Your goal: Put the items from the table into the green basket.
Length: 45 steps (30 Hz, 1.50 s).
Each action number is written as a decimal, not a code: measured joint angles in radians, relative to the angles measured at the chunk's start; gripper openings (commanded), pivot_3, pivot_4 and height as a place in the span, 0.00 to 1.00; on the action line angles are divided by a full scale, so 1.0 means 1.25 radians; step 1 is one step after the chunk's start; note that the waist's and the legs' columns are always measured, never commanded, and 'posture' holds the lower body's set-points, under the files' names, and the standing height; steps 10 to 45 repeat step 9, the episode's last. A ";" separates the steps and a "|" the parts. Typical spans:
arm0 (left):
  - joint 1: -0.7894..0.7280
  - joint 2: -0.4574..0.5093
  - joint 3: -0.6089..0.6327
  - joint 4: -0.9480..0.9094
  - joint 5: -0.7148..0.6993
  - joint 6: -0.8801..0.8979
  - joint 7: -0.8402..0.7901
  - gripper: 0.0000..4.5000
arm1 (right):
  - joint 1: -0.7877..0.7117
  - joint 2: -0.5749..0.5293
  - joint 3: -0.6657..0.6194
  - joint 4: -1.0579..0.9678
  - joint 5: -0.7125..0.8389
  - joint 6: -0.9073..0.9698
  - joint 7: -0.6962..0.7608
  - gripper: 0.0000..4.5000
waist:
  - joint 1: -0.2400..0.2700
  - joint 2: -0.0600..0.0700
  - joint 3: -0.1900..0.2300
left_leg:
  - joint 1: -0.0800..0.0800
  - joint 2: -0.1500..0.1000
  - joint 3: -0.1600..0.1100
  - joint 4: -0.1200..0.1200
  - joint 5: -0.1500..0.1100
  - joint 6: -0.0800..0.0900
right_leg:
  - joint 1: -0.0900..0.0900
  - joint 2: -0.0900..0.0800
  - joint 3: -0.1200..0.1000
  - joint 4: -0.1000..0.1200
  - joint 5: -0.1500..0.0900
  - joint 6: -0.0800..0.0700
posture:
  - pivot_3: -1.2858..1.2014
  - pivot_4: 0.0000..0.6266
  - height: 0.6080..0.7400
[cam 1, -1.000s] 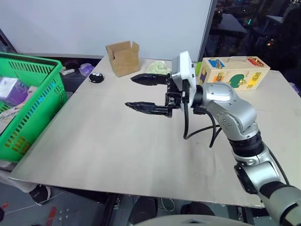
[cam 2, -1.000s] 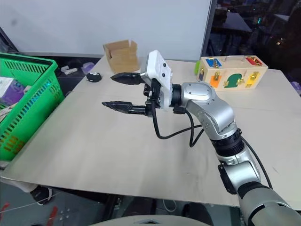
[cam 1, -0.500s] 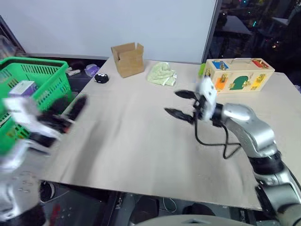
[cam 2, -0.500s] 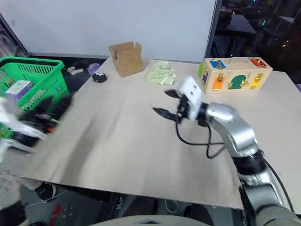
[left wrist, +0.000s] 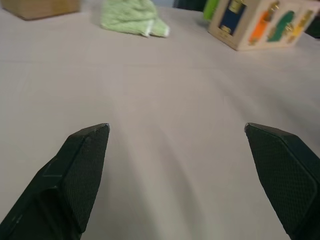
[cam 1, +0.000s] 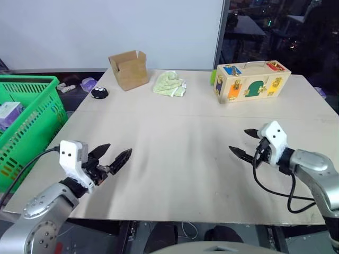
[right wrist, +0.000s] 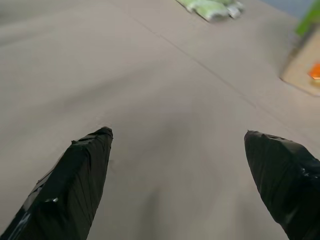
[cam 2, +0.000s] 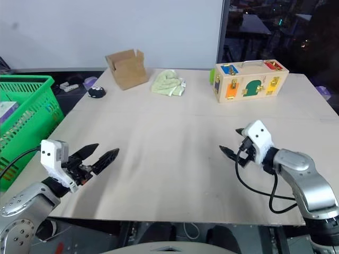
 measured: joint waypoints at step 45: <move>-0.040 0.001 -0.013 -0.006 -0.003 0.019 0.015 1.00 | 0.072 0.056 -0.039 -0.069 -0.016 0.016 -0.102 1.00 | -0.024 0.001 0.001 | 0.001 -0.001 0.000 0.000 0.000 0.000 | 0.000 0.002 0.003 0.000 0.000 0.000 | 0.54 0.00 1.00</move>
